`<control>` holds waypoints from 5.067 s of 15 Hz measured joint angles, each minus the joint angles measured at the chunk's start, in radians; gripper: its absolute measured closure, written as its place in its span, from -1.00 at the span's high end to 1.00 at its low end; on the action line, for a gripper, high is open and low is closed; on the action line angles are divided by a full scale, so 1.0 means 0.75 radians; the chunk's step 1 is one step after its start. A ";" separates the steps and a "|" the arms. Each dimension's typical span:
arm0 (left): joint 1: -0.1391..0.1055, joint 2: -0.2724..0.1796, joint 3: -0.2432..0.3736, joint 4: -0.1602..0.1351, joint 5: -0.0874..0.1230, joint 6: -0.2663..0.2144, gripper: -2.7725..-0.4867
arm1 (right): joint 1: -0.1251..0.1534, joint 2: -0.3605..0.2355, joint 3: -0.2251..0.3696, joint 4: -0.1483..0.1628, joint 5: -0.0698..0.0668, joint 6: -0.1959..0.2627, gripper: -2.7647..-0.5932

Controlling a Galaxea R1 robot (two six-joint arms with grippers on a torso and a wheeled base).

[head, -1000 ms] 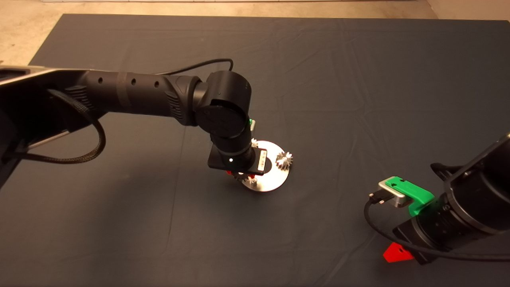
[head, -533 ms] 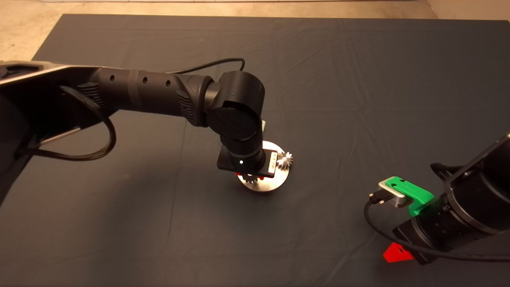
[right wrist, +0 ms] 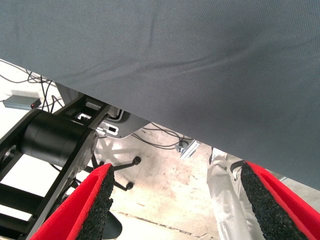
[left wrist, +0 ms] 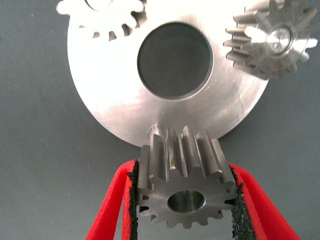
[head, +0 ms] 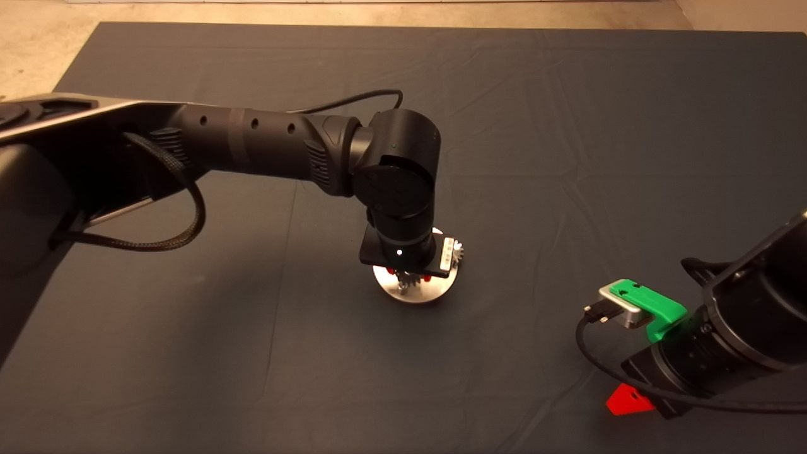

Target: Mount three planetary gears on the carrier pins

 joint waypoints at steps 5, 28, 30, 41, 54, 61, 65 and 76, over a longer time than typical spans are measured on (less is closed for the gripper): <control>0.003 0.004 -0.038 -0.006 0.000 0.012 -0.63 | 0.000 0.000 0.000 0.000 0.001 0.000 0.17; 0.075 -0.026 -0.060 -0.054 0.001 0.016 -0.64 | 0.000 0.000 -0.001 0.002 0.000 -0.001 0.17; 0.080 -0.026 -0.060 -0.055 0.001 0.024 -0.63 | 0.000 0.000 -0.001 0.002 0.000 -0.001 0.17; 0.078 -0.014 -0.102 -0.052 -0.006 0.125 -0.64 | 0.000 0.000 -0.001 0.002 0.000 0.000 0.17; 0.086 -0.004 -0.153 -0.054 -0.003 0.193 -0.65 | 0.000 0.000 -0.001 0.002 0.000 0.000 0.17; 0.085 -0.005 -0.160 -0.055 -0.003 0.198 -0.61 | 0.000 0.000 -0.001 0.003 0.000 0.000 0.17; 0.085 -0.009 -0.161 -0.056 -0.005 0.198 -0.51 | 0.000 0.000 -0.001 0.002 0.000 0.000 0.17; 0.007 -0.026 -0.161 -0.055 -0.005 0.198 -0.15 | 0.000 0.000 -0.001 0.003 -0.001 0.000 0.17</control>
